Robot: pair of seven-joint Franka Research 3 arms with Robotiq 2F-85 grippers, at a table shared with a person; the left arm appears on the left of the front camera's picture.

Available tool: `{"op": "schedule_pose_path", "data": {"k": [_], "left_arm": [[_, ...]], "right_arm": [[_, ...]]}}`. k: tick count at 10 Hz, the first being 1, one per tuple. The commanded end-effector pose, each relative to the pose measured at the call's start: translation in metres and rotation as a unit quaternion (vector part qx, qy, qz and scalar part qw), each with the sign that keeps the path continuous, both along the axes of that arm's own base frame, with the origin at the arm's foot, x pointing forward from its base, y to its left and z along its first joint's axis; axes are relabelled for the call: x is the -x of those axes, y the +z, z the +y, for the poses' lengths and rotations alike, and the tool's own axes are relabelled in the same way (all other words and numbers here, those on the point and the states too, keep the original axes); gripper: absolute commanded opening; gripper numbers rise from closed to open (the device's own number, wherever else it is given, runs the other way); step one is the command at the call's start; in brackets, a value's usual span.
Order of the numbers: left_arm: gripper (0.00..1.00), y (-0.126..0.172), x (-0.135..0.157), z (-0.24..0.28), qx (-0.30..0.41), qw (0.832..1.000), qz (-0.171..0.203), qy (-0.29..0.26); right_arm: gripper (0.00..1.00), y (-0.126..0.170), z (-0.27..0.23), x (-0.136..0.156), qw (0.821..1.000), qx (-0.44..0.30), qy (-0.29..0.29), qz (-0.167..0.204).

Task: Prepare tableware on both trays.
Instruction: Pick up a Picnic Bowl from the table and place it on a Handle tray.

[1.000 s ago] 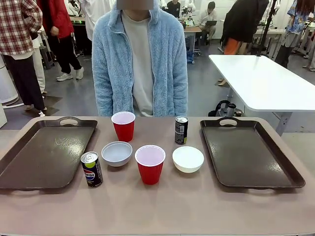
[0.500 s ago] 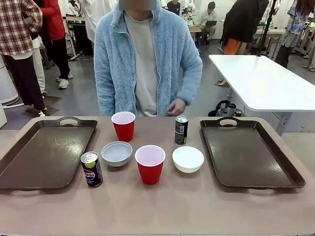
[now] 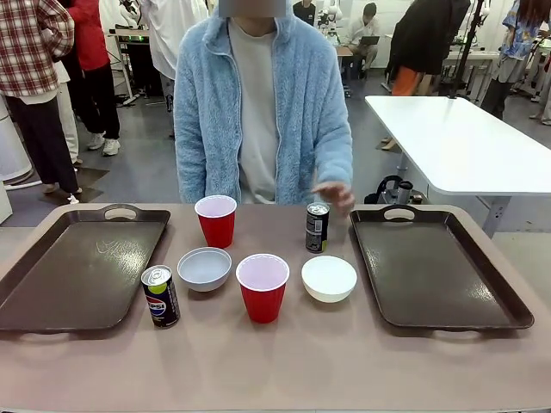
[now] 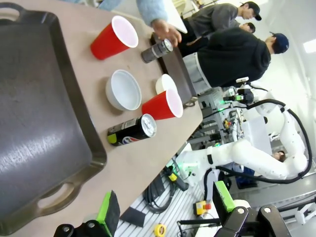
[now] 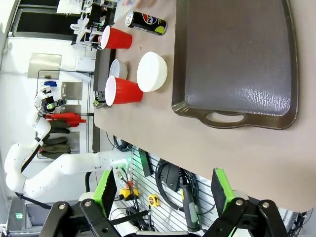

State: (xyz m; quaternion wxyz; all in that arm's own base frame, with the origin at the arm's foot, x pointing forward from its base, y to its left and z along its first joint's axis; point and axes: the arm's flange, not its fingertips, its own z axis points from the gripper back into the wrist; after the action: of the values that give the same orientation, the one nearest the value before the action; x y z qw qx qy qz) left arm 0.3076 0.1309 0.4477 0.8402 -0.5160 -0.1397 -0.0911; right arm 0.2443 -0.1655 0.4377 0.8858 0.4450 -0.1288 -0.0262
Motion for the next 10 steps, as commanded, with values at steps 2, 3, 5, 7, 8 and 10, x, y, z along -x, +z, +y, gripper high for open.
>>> {"op": "schedule_pose_path", "data": {"k": [2, 3, 5, 7, 8, 10], "left_arm": [[1.0, 0.0, 0.0, 0.0, 0.0, 1.0, 0.0, 0.0], [1.0, 0.019, 0.014, -0.03, -0.072, 0.997, -0.034, -0.007], [1.0, 0.056, 0.027, -0.097, -0.189, 0.978, -0.091, -0.017], [1.0, 0.078, 0.011, -0.15, -0.28, 0.954, -0.105, -0.009], [1.0, 0.083, 0.0, -0.174, -0.318, 0.943, -0.099, -0.014], [1.0, 0.083, -0.02, -0.228, -0.401, 0.913, -0.074, -0.025]], "right_arm": [[1.0, 0.002, 0.0, -0.003, 1.0, -0.014, -0.005, 0.0], [1.0, 0.002, 0.0, -0.003, 1.0, -0.014, -0.005, 0.0], [1.0, 0.002, 0.0, -0.003, 1.0, -0.014, -0.005, 0.0], [1.0, 0.002, 0.0, -0.003, 1.0, -0.014, -0.005, 0.0], [1.0, 0.002, 0.0, -0.003, 1.0, -0.014, -0.005, 0.0], [1.0, 0.002, 0.0, -0.003, 1.0, -0.014, -0.005, 0.0]]}}
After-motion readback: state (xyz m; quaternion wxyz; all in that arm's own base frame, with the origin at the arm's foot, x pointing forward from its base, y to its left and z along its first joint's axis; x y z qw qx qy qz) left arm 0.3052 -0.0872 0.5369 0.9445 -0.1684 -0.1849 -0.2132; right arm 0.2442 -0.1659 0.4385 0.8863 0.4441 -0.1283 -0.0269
